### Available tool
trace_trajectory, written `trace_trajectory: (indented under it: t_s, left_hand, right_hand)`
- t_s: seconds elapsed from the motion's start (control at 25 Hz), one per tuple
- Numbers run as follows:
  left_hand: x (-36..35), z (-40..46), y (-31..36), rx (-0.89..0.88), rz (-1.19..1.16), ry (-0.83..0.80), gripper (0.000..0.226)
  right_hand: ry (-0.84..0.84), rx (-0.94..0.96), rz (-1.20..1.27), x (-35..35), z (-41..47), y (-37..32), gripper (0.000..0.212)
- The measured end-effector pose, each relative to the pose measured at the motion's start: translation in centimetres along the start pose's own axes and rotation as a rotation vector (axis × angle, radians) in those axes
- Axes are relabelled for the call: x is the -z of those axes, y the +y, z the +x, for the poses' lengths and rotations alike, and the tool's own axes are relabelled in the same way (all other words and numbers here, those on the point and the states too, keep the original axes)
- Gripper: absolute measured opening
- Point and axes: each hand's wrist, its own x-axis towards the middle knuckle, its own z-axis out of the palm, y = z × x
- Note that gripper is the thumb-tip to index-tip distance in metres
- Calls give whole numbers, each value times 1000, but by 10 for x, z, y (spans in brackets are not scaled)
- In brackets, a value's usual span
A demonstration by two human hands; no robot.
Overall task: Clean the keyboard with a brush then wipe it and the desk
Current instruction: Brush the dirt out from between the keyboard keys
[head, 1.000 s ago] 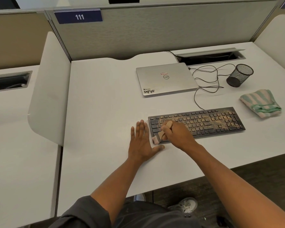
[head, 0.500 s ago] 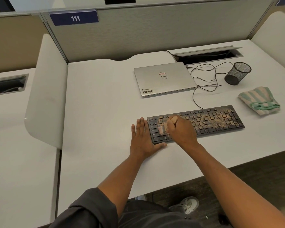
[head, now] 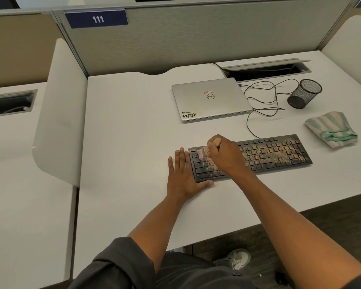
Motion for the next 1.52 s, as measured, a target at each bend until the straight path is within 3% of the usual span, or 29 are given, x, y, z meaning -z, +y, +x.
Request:
trace_trajectory:
  t_s: [0.52, 0.68, 0.88, 1.4, 1.52]
  left_hand:
    - [-2, 0, 0, 3, -3, 8, 141]
    - [-2, 0, 0, 0, 2, 11, 140]
    - [-2, 0, 0, 5, 3, 9, 141]
    - [-1, -1, 0, 4, -3, 12, 140]
    - [-1, 0, 0, 8, -10, 9, 142]
  right_hand:
    - [-178, 10, -176, 0, 24, -5, 29]
    - [-129, 21, -123, 3, 25, -7, 27]
    - [-188, 17, -179, 3, 25, -5, 35]
    - [-160, 40, -134, 6, 24, -9, 27]
    - [-195, 31, -215, 2, 22, -9, 33]
